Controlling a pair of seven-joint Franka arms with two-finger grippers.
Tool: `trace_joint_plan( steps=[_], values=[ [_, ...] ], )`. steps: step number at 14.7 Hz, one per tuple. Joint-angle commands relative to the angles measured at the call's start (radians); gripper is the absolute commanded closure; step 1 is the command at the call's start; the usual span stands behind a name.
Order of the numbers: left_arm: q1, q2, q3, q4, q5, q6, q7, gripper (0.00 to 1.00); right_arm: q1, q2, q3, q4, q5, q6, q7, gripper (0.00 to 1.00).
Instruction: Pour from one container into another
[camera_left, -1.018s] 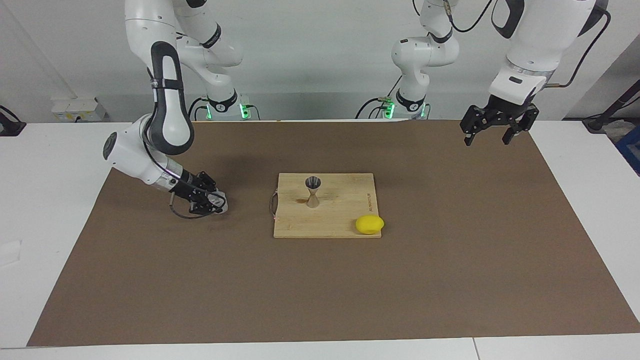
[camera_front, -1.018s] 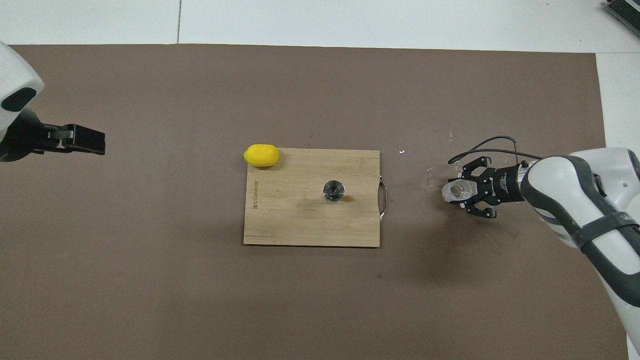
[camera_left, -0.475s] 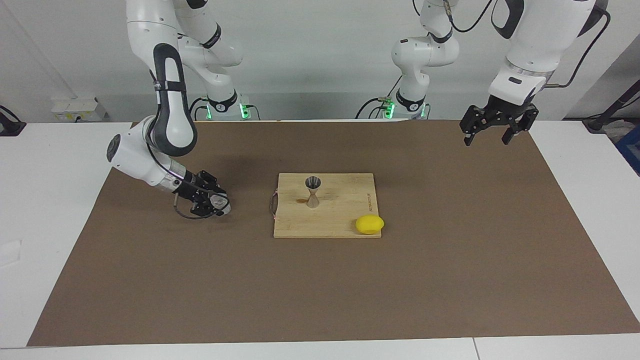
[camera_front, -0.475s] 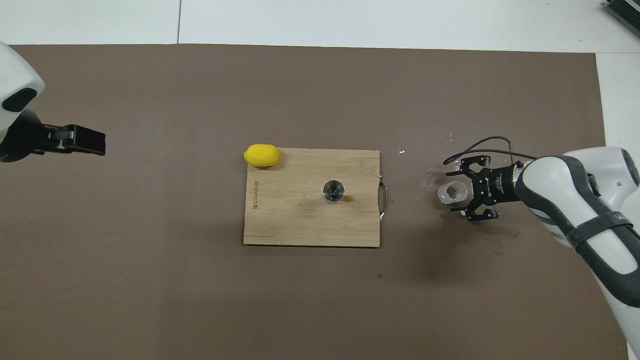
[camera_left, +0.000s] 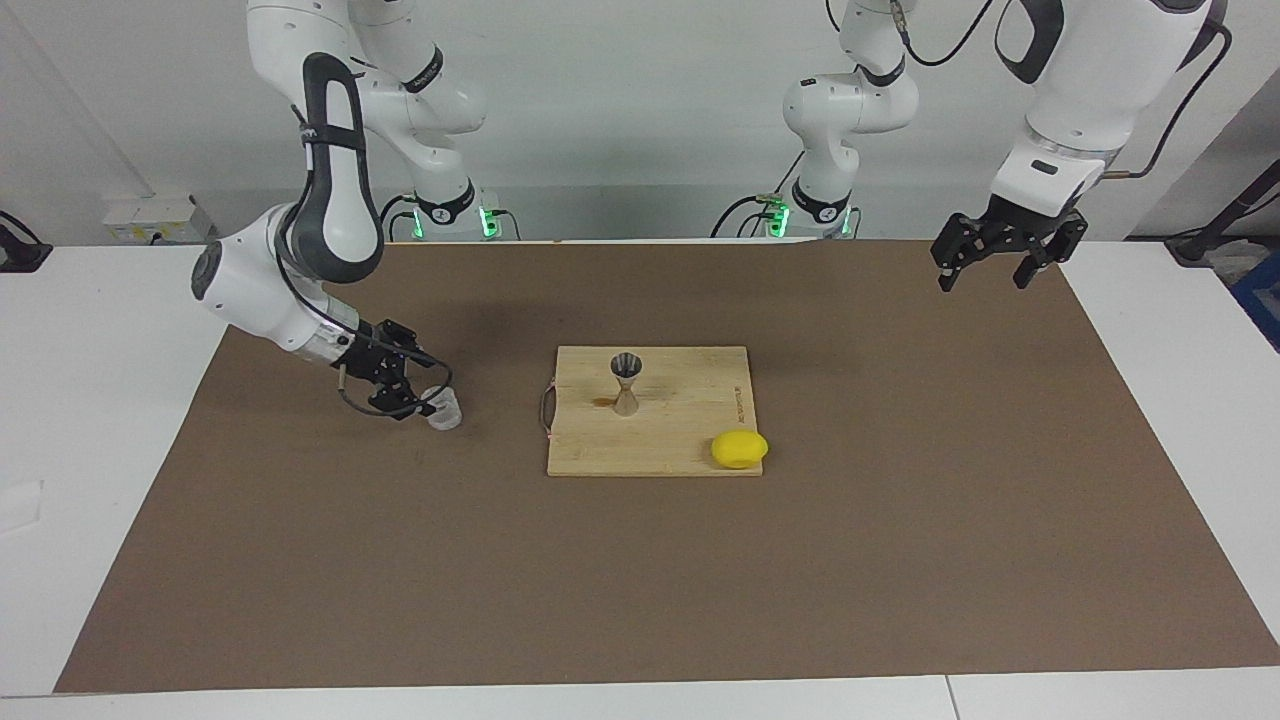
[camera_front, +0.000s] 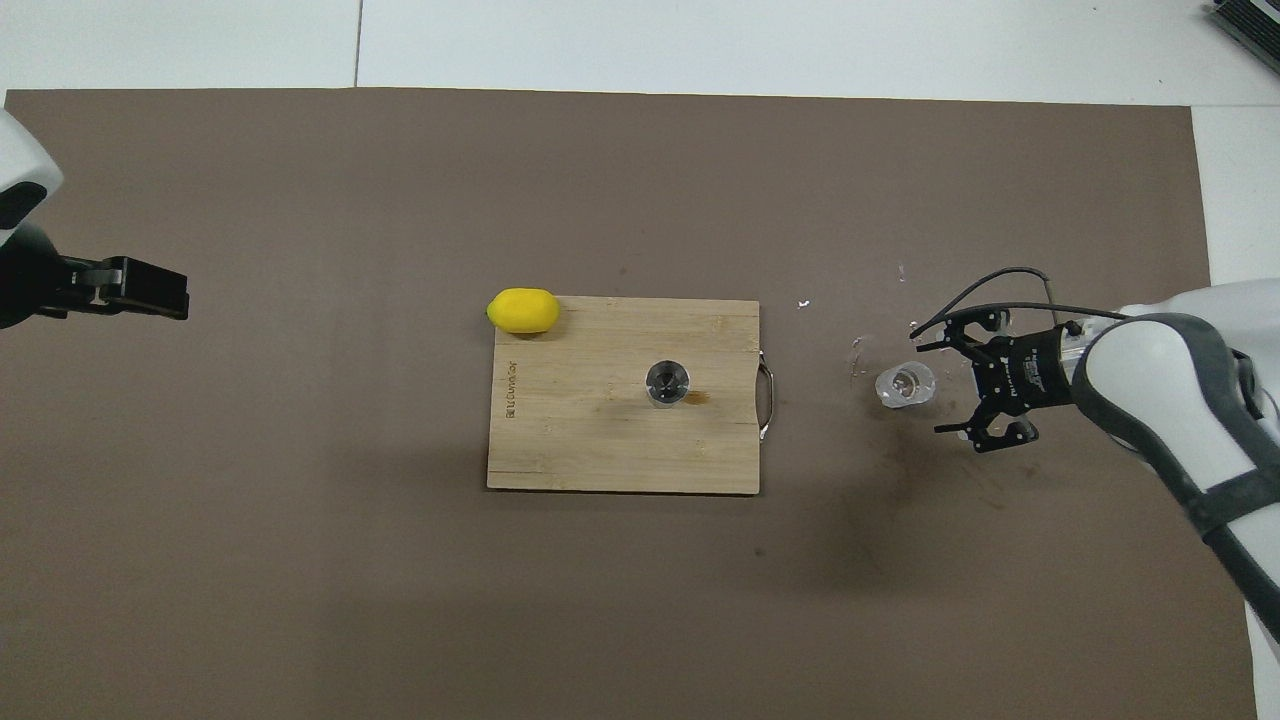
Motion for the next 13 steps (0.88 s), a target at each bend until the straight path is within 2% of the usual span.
trace_joint_plan(
  steps=[1, 6, 8, 10, 13],
  values=[
    [0.013, -0.023, 0.025, -0.02, -0.007, -0.013, 0.062, 0.0, -0.025, -0.108, 0.004, -0.014, -0.093, -0.037, -0.081, 0.01],
    [0.003, -0.021, 0.022, -0.017, -0.009, 0.001, 0.061, 0.0, 0.007, -0.176, 0.014, -0.001, -0.355, -0.076, -0.314, 0.01],
    [0.003, -0.02, 0.019, -0.012, -0.031, 0.01, 0.059, 0.0, 0.014, -0.197, 0.016, 0.018, -0.412, -0.125, -0.536, 0.01],
    [0.003, -0.018, 0.016, -0.012, -0.038, 0.022, 0.057, 0.0, 0.012, -0.196, 0.016, 0.092, -0.443, -0.188, -0.705, 0.01],
    [0.003, -0.018, 0.012, -0.013, -0.039, 0.025, 0.057, 0.0, 0.026, -0.17, 0.031, 0.233, -0.565, -0.24, -0.729, 0.01]
  ],
)
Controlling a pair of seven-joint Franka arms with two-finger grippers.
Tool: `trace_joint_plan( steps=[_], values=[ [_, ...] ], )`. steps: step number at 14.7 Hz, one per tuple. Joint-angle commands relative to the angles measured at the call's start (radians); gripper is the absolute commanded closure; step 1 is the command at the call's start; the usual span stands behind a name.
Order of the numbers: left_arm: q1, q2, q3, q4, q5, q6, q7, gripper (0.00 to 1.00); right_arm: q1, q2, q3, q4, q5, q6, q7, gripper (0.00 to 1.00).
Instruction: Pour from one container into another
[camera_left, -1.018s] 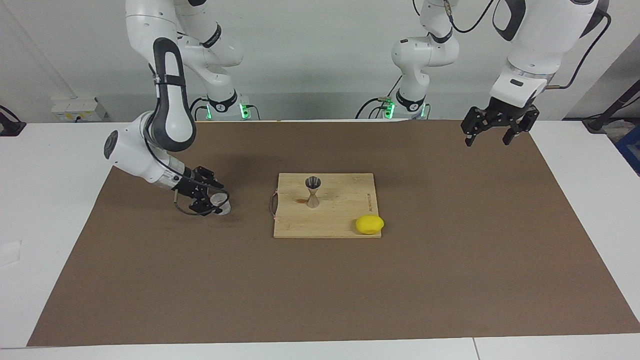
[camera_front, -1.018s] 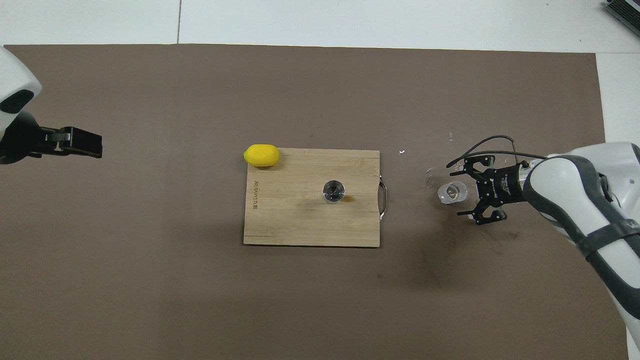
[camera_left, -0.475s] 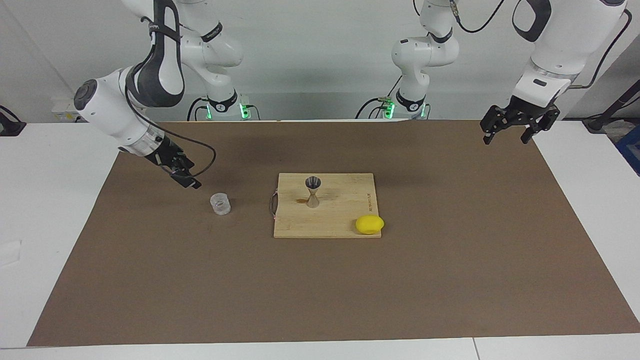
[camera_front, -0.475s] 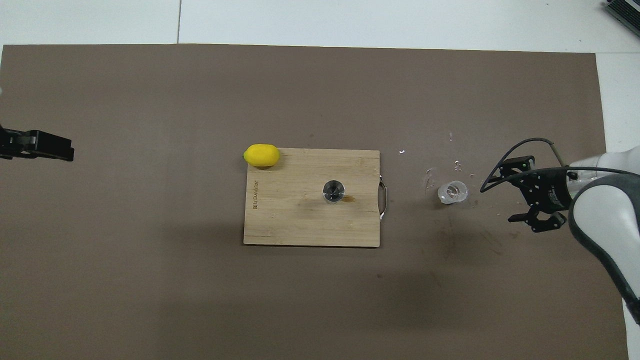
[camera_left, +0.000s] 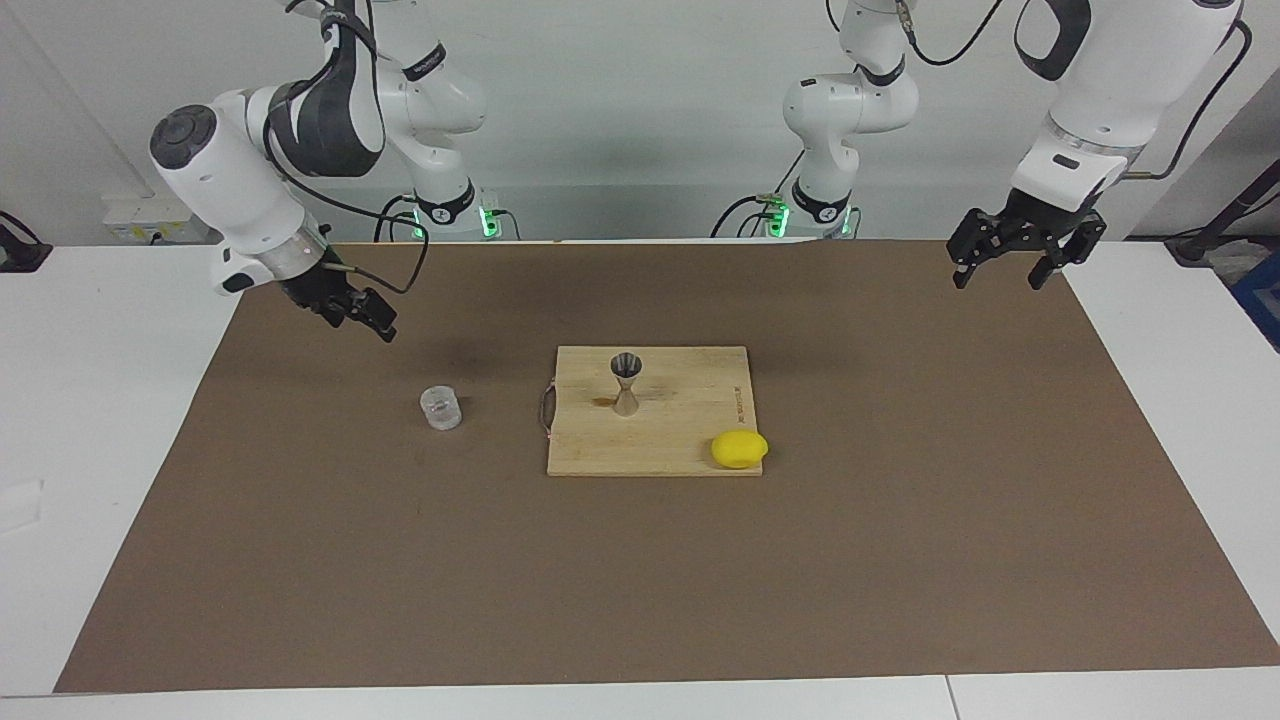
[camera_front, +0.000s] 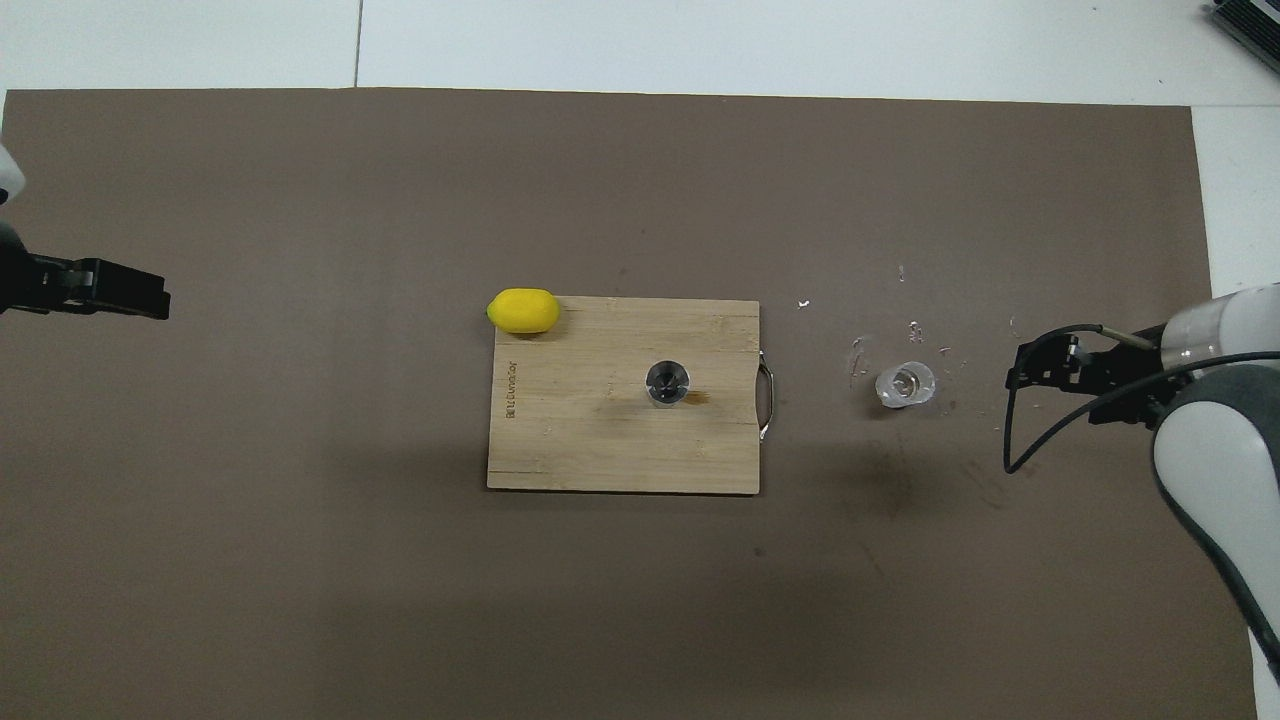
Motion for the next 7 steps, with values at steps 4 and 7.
trace_joint_plan(
  steps=[4, 7],
  values=[
    [-0.017, -0.014, 0.002, -0.013, -0.015, 0.016, -0.003, 0.0, 0.031, 0.089, 0.021, 0.306, -0.089, -0.154, -0.034, 0.0],
    [-0.019, -0.014, 0.003, -0.014, -0.013, 0.017, -0.003, 0.0, 0.028, 0.089, 0.019, 0.334, -0.089, -0.168, -0.035, 0.0]
  ],
)
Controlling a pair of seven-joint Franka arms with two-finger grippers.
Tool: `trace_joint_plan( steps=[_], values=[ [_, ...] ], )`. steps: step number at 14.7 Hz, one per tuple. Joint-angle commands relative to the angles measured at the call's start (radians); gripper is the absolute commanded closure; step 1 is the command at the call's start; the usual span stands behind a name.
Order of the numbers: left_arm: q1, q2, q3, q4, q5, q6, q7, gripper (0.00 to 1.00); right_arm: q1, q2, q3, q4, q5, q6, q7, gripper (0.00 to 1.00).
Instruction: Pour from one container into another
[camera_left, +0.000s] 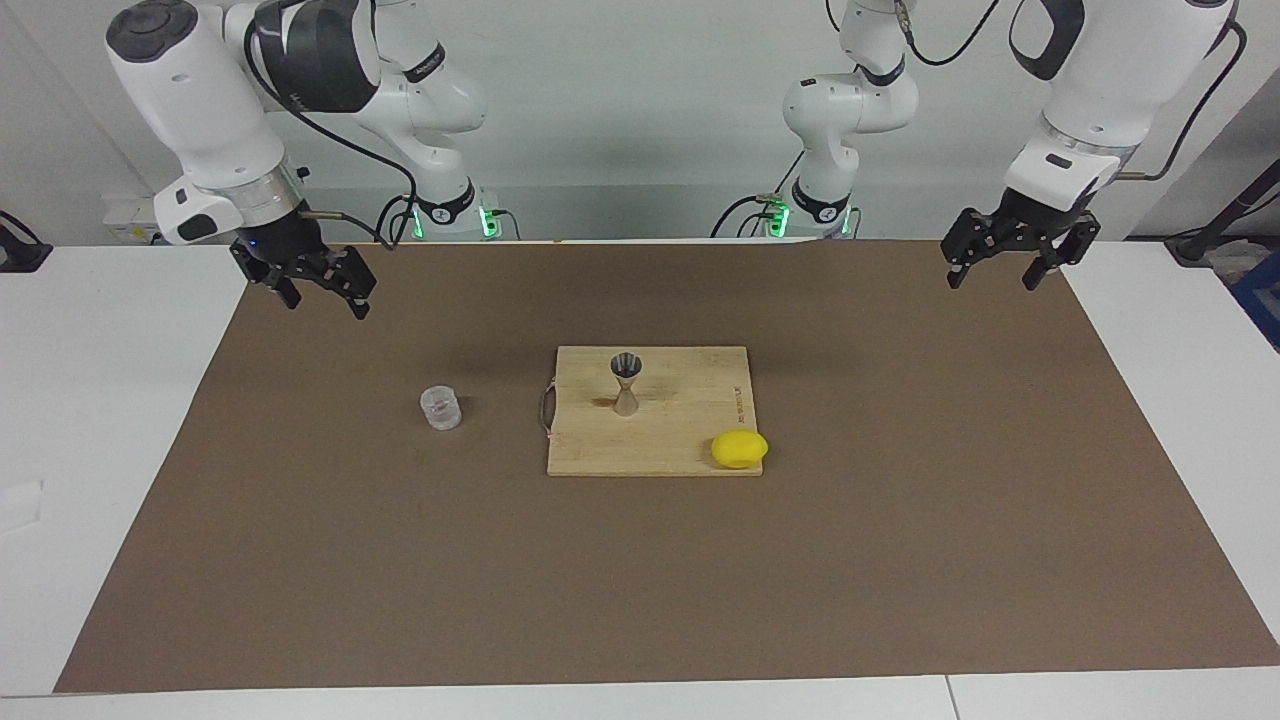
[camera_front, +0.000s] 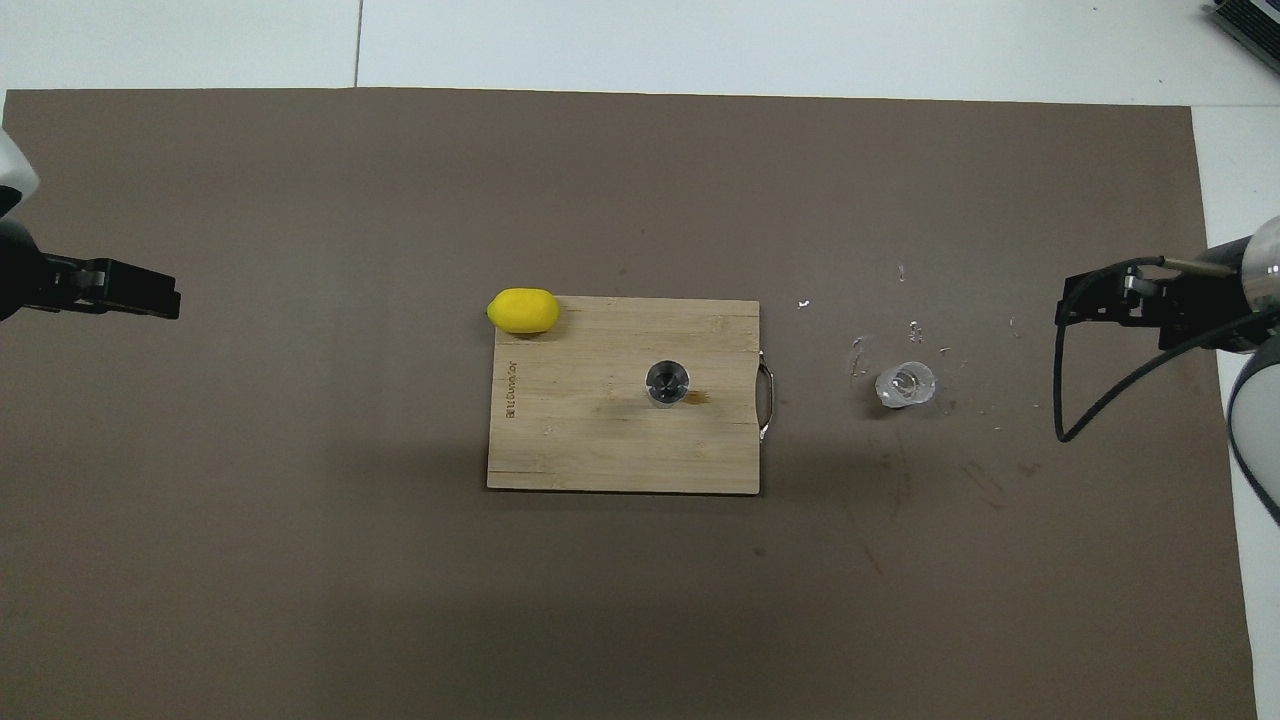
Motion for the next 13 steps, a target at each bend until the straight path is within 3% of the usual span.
trace_joint_plan(
  steps=[1, 13],
  values=[
    [-0.016, -0.014, 0.01, -0.014, -0.009, 0.014, -0.004, 0.0, -0.008, 0.029, 0.002, 0.055, -0.023, -0.042, -0.021, 0.0],
    [-0.033, -0.016, 0.006, -0.014, -0.009, 0.019, -0.024, 0.0, -0.021, 0.014, -0.003, 0.08, -0.034, -0.148, -0.128, 0.0]
  ],
)
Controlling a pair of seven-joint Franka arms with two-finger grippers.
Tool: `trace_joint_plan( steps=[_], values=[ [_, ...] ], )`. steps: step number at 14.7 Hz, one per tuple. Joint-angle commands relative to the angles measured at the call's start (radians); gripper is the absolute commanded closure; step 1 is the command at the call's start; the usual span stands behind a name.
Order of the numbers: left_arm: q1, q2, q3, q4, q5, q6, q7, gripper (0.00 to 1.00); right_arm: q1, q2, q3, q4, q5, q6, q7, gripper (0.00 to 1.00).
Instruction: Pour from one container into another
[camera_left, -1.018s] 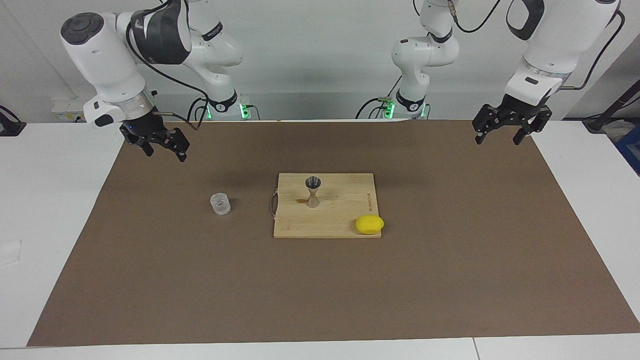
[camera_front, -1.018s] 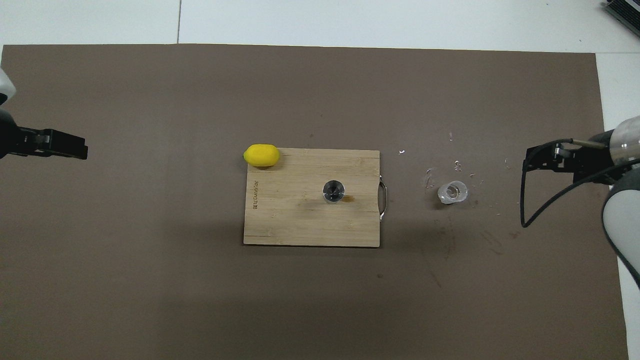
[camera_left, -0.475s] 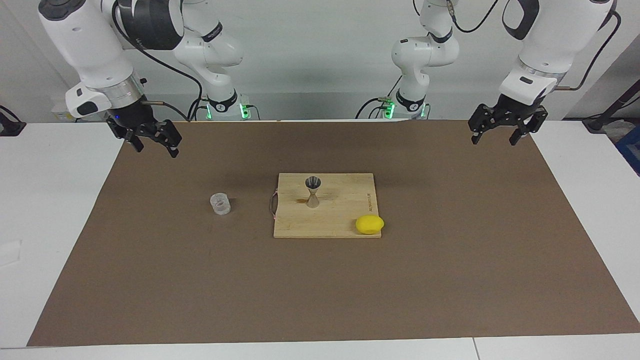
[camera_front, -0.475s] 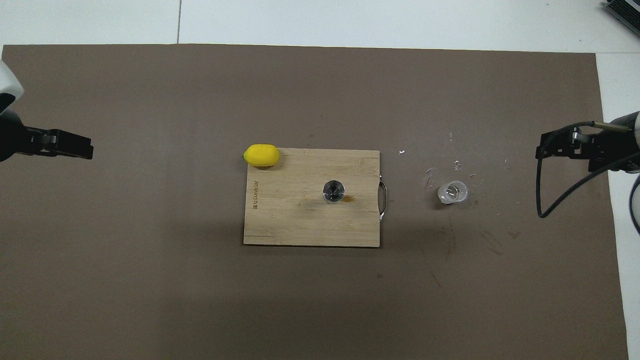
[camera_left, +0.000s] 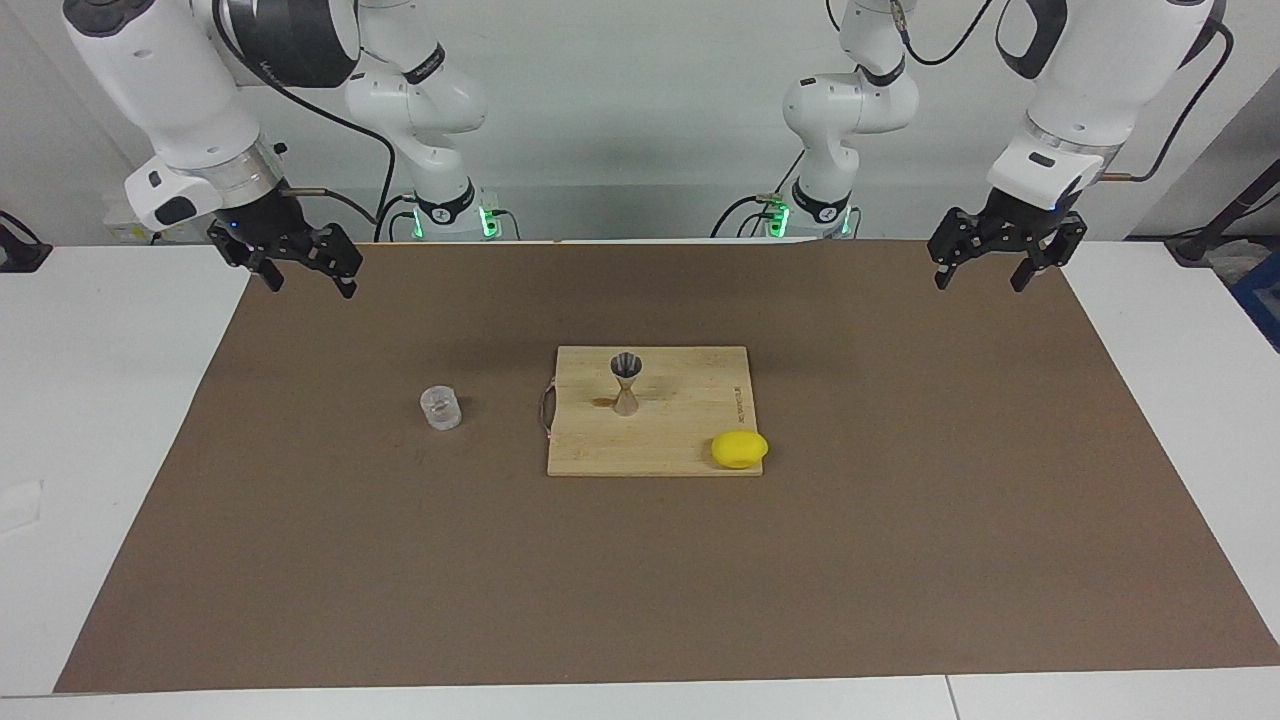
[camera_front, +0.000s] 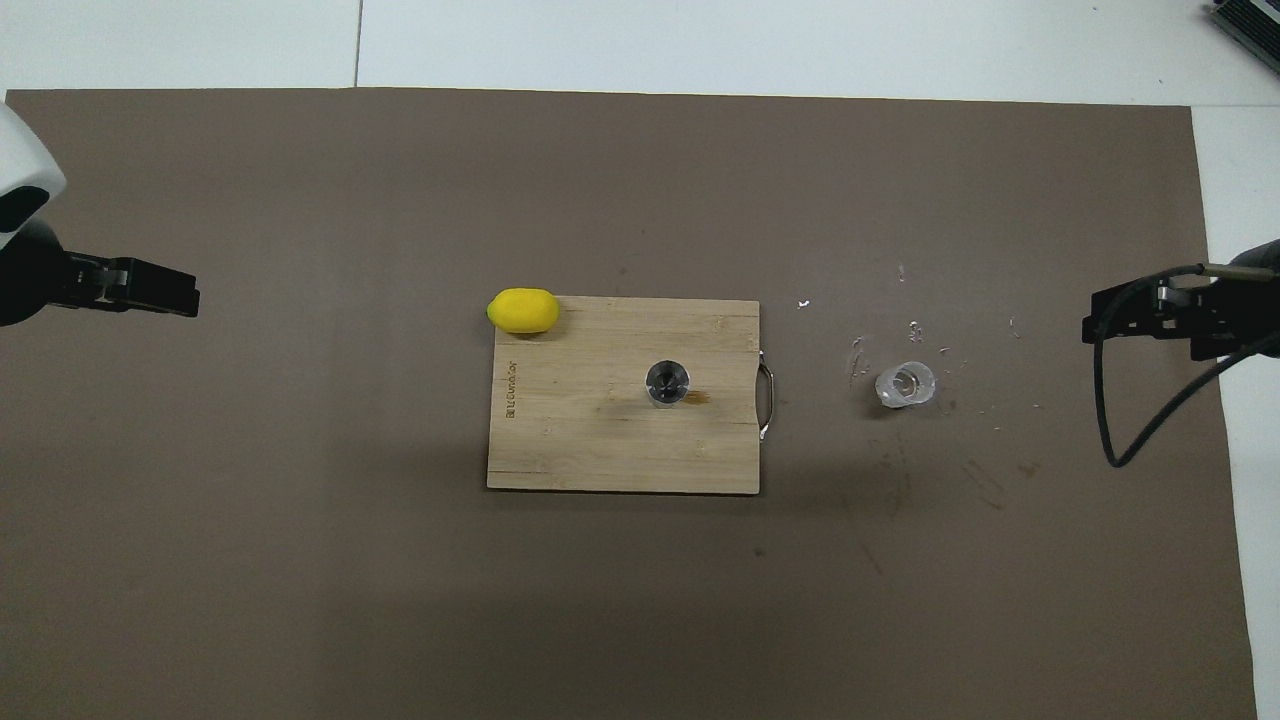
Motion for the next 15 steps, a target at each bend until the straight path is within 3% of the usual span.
trace_joint_plan(
  steps=[1, 15],
  values=[
    [-0.008, -0.016, 0.008, -0.014, -0.009, 0.007, -0.009, 0.0, -0.01, 0.004, 0.006, 0.015, -0.052, -0.016, -0.031, 0.0],
    [-0.007, -0.019, 0.009, -0.023, -0.009, 0.011, -0.01, 0.0, -0.01, -0.004, 0.009, 0.003, -0.042, -0.011, 0.012, 0.0]
  ],
)
